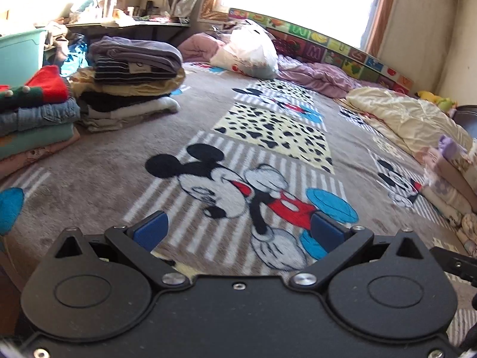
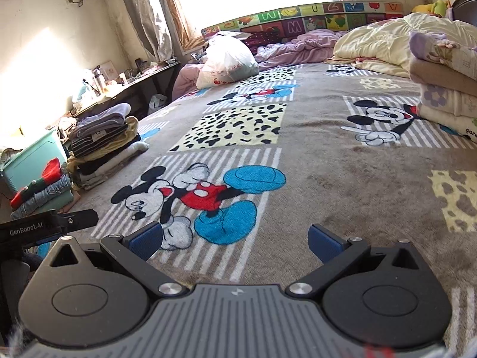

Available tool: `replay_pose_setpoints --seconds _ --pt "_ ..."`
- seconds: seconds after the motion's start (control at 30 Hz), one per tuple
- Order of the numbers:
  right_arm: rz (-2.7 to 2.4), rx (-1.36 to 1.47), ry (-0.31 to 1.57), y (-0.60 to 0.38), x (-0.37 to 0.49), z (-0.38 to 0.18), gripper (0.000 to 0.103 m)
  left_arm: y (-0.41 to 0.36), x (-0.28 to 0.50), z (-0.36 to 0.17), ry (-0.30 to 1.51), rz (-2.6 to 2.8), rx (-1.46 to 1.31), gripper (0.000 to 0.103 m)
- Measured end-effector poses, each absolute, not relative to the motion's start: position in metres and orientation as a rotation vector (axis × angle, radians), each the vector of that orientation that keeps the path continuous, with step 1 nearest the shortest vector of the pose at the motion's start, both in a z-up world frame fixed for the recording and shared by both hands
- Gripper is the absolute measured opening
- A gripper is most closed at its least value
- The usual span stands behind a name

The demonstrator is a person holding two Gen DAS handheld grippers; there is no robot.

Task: Fold clothes
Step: 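Reach the left gripper to the red sweater on the clothes pile and grasp it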

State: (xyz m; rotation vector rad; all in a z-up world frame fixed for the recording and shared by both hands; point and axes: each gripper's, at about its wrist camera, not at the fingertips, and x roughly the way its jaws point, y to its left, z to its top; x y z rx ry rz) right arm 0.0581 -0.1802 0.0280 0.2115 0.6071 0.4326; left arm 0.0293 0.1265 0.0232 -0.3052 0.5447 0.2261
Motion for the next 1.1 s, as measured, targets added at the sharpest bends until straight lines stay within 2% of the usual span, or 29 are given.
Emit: replay_pose_setpoints --seconds 0.2,0.37,0.47,0.5,0.6,0.63,0.67,0.73,0.9,1.0,1.03,1.1 --pt "0.439 0.229 0.536 -0.178 0.098 0.053 0.103 0.213 0.033 0.041 0.495 0.428 -0.358 0.103" --pt "0.436 0.238 0.557 -0.171 0.119 0.049 0.103 0.287 0.020 0.050 0.350 0.665 -0.440 0.099" --pt "0.434 0.244 0.570 -0.166 0.131 0.047 0.103 0.324 0.016 0.053 0.248 0.774 -0.492 0.092" --pt "0.433 0.246 0.574 -0.165 0.135 0.047 0.103 0.335 0.018 0.053 0.236 0.798 -0.492 0.084" --pt "0.431 0.251 0.587 -0.160 0.148 0.045 0.103 0.363 0.032 0.055 0.244 0.843 -0.476 0.076" --pt "0.431 0.253 0.591 -0.159 0.152 0.044 0.103 0.371 0.039 0.055 0.261 0.853 -0.463 0.067" --pt "0.430 0.255 0.596 -0.157 0.156 0.044 0.103 0.378 0.045 0.055 0.277 0.862 -0.450 0.065" --pt "0.429 0.258 0.604 -0.154 0.164 0.042 0.103 0.391 0.058 0.053 0.320 0.882 -0.425 0.059" --pt "0.468 0.264 0.680 -0.128 0.156 0.019 0.103 0.409 0.082 0.046 0.453 0.900 -0.331 0.053" --pt "0.487 0.256 0.704 -0.119 0.149 0.013 0.103 0.403 0.086 0.047 0.479 0.859 -0.276 0.014" --pt "0.489 0.254 0.707 -0.118 0.148 0.012 0.103 0.401 0.086 0.049 0.486 0.841 -0.267 0.004" --pt "0.491 0.254 0.709 -0.118 0.144 0.011 0.103 0.396 0.082 0.052 0.475 0.815 -0.274 0.002"
